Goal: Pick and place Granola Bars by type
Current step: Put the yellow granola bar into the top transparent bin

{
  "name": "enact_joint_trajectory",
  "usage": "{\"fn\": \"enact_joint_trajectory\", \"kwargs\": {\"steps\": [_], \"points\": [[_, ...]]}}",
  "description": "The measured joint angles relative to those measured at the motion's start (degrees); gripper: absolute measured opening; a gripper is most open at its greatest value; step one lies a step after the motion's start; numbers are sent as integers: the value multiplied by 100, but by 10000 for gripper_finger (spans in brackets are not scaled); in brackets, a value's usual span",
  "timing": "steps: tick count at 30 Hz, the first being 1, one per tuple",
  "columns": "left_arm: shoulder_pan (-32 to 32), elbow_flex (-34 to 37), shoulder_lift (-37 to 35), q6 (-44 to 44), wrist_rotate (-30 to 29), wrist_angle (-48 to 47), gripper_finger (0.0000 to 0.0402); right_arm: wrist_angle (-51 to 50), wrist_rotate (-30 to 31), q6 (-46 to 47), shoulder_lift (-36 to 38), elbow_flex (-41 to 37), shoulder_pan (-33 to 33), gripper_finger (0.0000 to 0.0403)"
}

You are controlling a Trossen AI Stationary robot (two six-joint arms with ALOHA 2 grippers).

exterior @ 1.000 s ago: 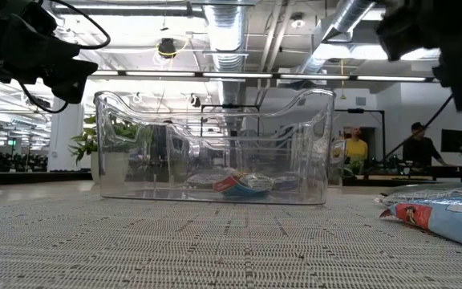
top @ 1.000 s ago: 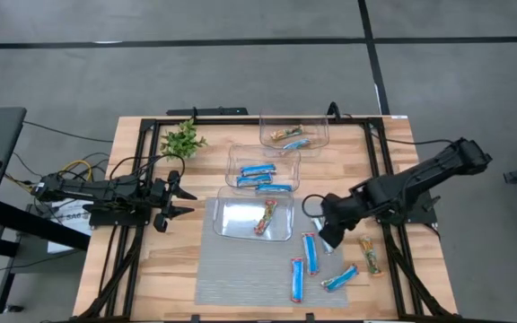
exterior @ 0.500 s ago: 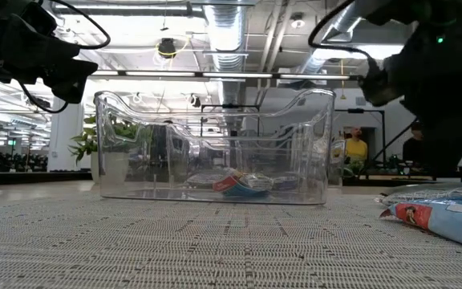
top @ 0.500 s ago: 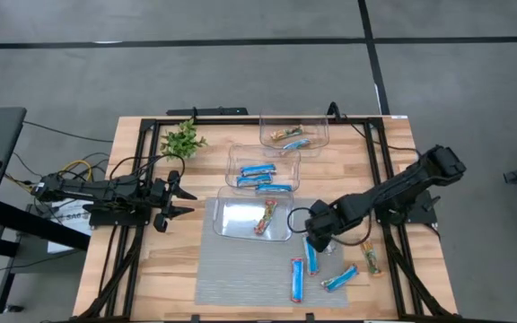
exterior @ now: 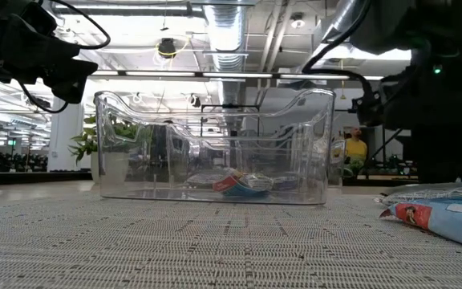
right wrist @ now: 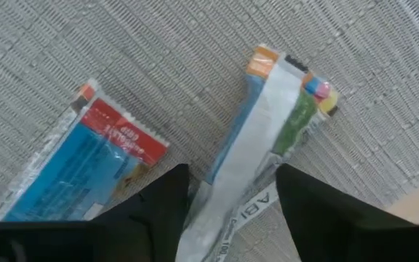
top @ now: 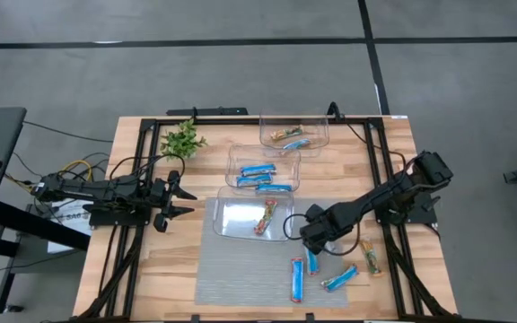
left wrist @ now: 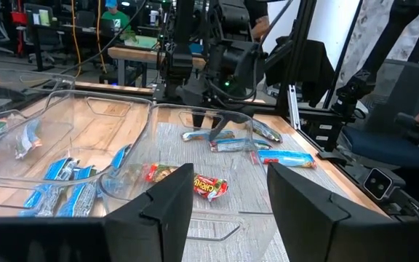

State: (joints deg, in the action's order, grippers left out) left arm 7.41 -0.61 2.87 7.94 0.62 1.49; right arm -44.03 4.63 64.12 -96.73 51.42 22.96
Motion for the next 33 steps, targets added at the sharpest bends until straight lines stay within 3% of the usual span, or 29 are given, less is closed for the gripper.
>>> {"fn": "enact_joint_trajectory", "kwargs": {"steps": [9,13,27,33], "points": [[1,0,0,-7,0,0,168,49,2,-4,19,-2,2,86],[-1,0,1,6,0,-1,168,150,4,-9,172,-7,-22,55],[1,-1,0,0,0,-1,168,580,674,-46,1965,-7,-302,54],[1,-1,0,15,0,-1,168,1402,880,-746,2977,-7,-619,55]]}}
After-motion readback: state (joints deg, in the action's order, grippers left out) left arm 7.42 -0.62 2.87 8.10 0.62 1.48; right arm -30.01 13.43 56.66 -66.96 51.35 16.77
